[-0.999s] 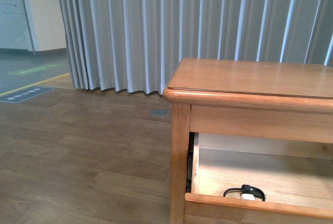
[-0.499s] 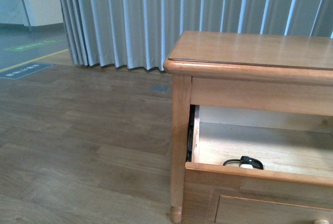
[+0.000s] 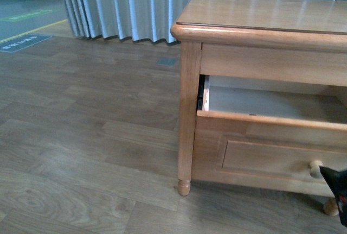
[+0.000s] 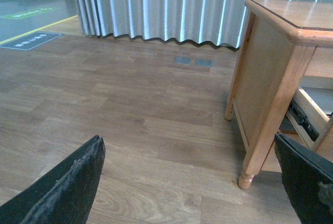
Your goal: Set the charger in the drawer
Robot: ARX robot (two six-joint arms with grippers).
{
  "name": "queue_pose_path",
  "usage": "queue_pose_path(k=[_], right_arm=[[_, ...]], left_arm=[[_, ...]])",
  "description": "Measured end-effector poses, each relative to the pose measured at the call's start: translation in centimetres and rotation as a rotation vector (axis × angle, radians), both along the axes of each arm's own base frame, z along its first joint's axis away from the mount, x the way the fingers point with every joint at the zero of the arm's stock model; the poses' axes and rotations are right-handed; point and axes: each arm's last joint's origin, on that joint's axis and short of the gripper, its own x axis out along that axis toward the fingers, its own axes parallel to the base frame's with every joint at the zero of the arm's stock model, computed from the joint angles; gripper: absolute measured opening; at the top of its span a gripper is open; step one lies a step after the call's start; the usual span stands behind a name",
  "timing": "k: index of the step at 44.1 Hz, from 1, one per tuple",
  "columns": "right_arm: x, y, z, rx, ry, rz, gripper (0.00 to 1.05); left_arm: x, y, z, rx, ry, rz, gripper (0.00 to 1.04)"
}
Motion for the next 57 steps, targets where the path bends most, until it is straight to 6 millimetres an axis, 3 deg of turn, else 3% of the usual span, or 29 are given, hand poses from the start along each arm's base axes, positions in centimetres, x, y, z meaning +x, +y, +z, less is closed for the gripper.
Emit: queue_pose_path(k=[13, 25, 37, 44, 52, 57], right_arm=[[6.7, 1.1, -1.3, -0.024, -0.106, -0.046, 0.96], [11.5, 2.1, -2.3, -0.031, -0.150, -0.082, 0.96], [13.2, 2.5, -2.5, -0.036, -0.161, -0.138, 0.96], [11.9, 1.9, -1.5, -0.017, -0.175, -0.105, 0.96], [6.1, 0.4, 2.4, 0.005, -0.217, -0.091, 0.96], [1.1, -1.2, 4.2, 0.021, -0.204, -0.124, 0.96]], left_arm=[[0.0, 0.0, 0.0, 0.000, 0.000, 0.000, 0.99], [0.0, 0.0, 0.0, 0.000, 0.000, 0.001, 0.99], [0.0, 0.0, 0.0, 0.000, 0.000, 0.001, 0.99], [0.0, 0.0, 0.0, 0.000, 0.000, 0.001, 0.99], [0.0, 0.0, 0.0, 0.000, 0.000, 0.001, 0.99], [0.0, 0.0, 0.0, 0.000, 0.000, 0.001, 0.99]])
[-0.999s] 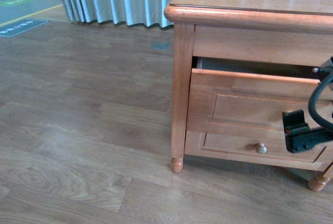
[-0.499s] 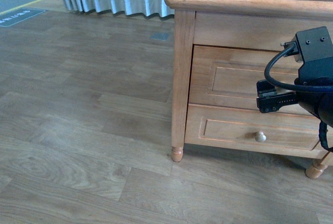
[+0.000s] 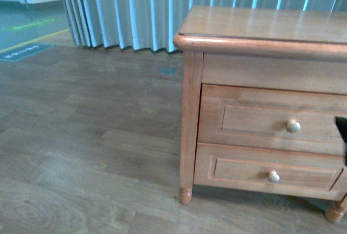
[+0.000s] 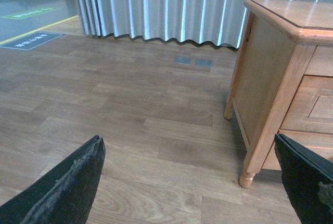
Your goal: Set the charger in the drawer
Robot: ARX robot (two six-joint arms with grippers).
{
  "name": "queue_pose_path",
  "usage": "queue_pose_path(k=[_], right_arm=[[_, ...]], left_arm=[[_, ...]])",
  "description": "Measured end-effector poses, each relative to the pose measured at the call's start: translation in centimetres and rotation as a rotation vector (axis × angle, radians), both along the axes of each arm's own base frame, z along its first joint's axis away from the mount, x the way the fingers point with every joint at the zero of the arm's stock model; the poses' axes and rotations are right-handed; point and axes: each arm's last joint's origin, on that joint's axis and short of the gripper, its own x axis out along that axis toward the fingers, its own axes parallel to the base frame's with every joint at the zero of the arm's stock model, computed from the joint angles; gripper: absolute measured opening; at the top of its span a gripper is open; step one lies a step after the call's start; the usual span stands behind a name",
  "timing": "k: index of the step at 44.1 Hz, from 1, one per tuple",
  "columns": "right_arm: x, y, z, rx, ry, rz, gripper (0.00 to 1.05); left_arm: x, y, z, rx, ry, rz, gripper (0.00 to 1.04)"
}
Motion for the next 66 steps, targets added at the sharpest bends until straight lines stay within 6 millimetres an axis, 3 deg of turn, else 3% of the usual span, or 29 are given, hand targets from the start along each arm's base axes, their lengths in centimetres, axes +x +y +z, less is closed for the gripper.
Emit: queue_pose_path(k=[4, 12, 18, 24, 29, 34, 45, 66], right_arm=[[-3.6, -1.2, 1.2, 0.026, 0.008, -0.047, 0.96], [-9.0, -2.9, 3.5, 0.089, -0.035, -0.129, 0.96], [-11.7, -3.2, 4.8, 0.083, -0.114, -0.183, 0.96], [-11.9, -3.2, 4.9, 0.101, -0.145, -0.153, 0.94], [-12.5, -2.4, 4.6, 0.162, -0.229, -0.006, 0.70], [-13.2, -1.6, 4.3, 0.174, -0.235, -0.004, 0.43], [-14.1, -0.5, 3.3, 0.175, -0.238, -0.027, 0.01], [-15.5, 0.2, 3.4, 0.180, -0.247, 0.005, 0.02]], left_arm=[[0.0, 0.0, 0.0, 0.000, 0.000, 0.000, 0.99], [0.0, 0.0, 0.0, 0.000, 0.000, 0.000, 0.99], [0.0, 0.0, 0.0, 0.000, 0.000, 0.000, 0.99], [0.0, 0.0, 0.0, 0.000, 0.000, 0.000, 0.99], [0.0, 0.0, 0.0, 0.000, -0.001, 0.000, 0.99], [0.0, 0.0, 0.0, 0.000, -0.001, 0.000, 0.99], [0.0, 0.0, 0.0, 0.000, -0.001, 0.000, 0.99], [0.0, 0.0, 0.0, 0.000, -0.001, 0.000, 0.99]])
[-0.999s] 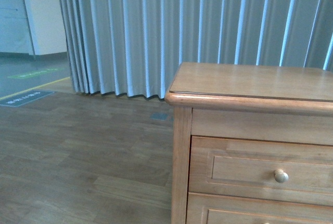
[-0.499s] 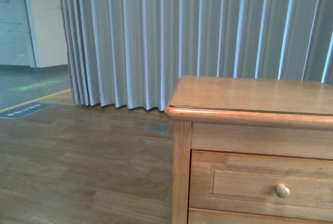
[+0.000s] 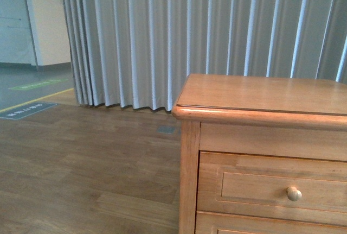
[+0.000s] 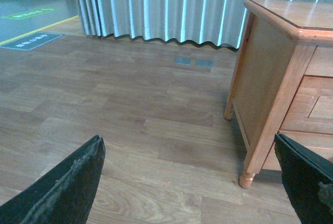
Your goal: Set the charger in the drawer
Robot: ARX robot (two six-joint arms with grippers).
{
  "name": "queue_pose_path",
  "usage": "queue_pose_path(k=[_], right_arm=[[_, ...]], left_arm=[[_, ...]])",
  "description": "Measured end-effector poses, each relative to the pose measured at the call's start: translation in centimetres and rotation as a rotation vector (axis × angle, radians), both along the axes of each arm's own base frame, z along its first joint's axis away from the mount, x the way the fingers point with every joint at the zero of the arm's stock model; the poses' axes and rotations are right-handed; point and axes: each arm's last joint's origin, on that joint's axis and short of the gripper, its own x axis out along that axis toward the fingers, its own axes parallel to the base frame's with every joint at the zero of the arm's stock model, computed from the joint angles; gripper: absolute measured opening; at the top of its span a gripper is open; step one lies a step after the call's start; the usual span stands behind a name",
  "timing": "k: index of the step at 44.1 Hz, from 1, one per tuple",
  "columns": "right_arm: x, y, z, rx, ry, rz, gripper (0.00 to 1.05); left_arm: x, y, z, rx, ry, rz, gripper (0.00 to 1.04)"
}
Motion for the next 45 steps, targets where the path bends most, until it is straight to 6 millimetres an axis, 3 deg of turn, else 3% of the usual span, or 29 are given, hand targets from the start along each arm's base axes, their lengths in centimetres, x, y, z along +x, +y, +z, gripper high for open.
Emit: queue_pose_path(k=[13, 31, 45], right_arm=[[-1.3, 0.0, -0.3, 0.000, 0.009, 0.000, 0.02], [-1.3, 0.0, -0.3, 0.000, 0.004, 0.001, 0.02], [-1.3, 0.0, -0.3, 0.000, 0.005, 0.001, 0.52]], left_arm=[[0.0, 0.0, 0.0, 0.000, 0.000, 0.000, 0.99], [0.0, 0.0, 0.0, 0.000, 0.000, 0.000, 0.99], [0.0, 0.0, 0.0, 0.000, 0.000, 0.000, 0.99]])
